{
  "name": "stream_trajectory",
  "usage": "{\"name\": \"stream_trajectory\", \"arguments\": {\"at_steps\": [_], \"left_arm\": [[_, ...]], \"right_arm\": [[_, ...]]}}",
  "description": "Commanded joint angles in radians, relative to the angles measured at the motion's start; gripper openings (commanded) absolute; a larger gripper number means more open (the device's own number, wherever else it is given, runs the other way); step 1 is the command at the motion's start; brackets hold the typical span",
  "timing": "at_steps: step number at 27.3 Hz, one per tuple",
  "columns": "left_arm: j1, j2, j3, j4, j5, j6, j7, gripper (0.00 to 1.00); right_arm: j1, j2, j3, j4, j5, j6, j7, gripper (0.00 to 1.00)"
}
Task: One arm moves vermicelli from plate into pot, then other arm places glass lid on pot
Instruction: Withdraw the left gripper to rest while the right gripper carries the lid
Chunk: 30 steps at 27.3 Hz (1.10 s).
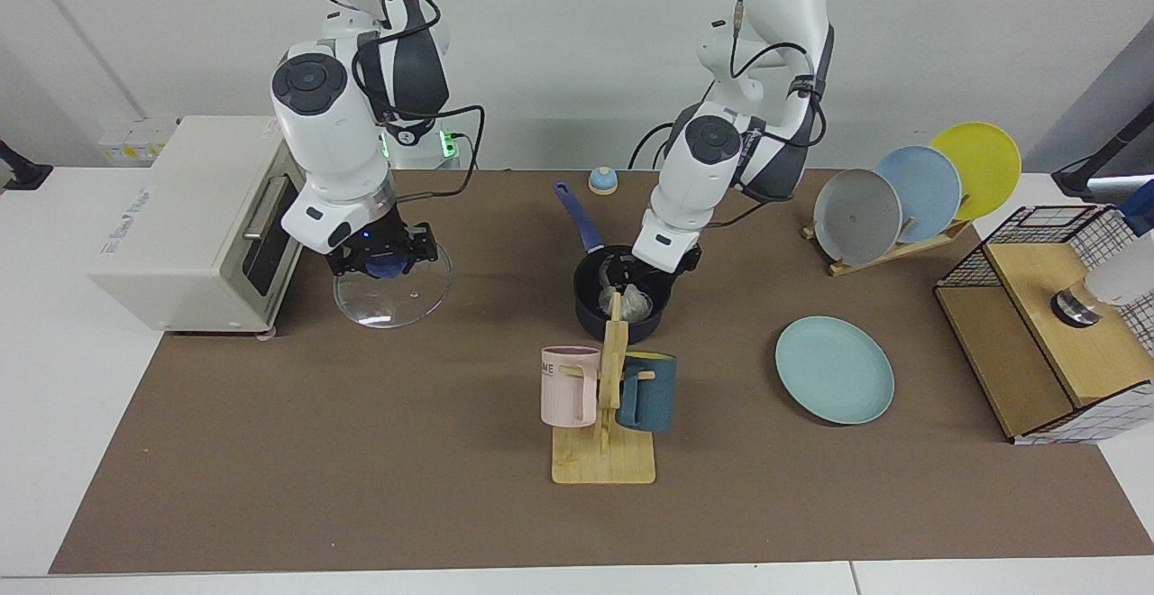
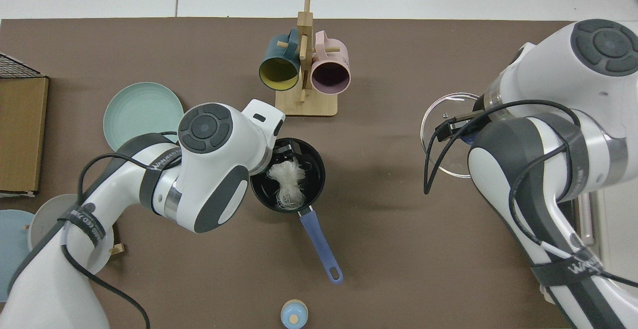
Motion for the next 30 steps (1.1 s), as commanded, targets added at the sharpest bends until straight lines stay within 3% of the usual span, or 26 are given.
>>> {"name": "stream_trajectory", "arguments": {"at_steps": [1,6,13,15,19,24,30], "left_arm": [[-0.002,-0.044,0.069,0.115,0.016,-0.169,0.100,1.00],[0.003,-0.107,0.169,0.158,0.000,-0.272,0.250,1.00],[-0.017,-0.211,0.356,0.155,-0.054,-0.364,0.454,1.00],[-0.023,-0.230,0.408,0.151,-0.066,-0.387,0.538,1.00],[-0.023,-0.250,0.477,0.132,-0.079,-0.394,0.641,1.00],[-0.022,-0.253,0.493,0.135,-0.082,-0.390,0.649,1.00],[-0.023,-0.254,0.468,0.155,-0.071,-0.404,0.646,1.00]], "right_arm": [[-0.004,-0.101,0.073,-0.149,0.013,0.105,0.120,0.00],[-0.002,-0.087,0.196,-0.131,-0.006,0.112,0.307,0.00],[-0.001,-0.029,0.322,-0.087,-0.011,0.149,0.522,0.00],[0.001,0.009,0.351,-0.060,-0.039,0.149,0.578,0.00],[0.014,0.088,0.438,-0.040,-0.164,0.148,0.736,0.00],[0.040,0.197,0.491,0.071,-0.209,0.134,0.882,0.00],[0.105,0.313,0.491,0.188,-0.264,0.134,0.987,0.00]]}}
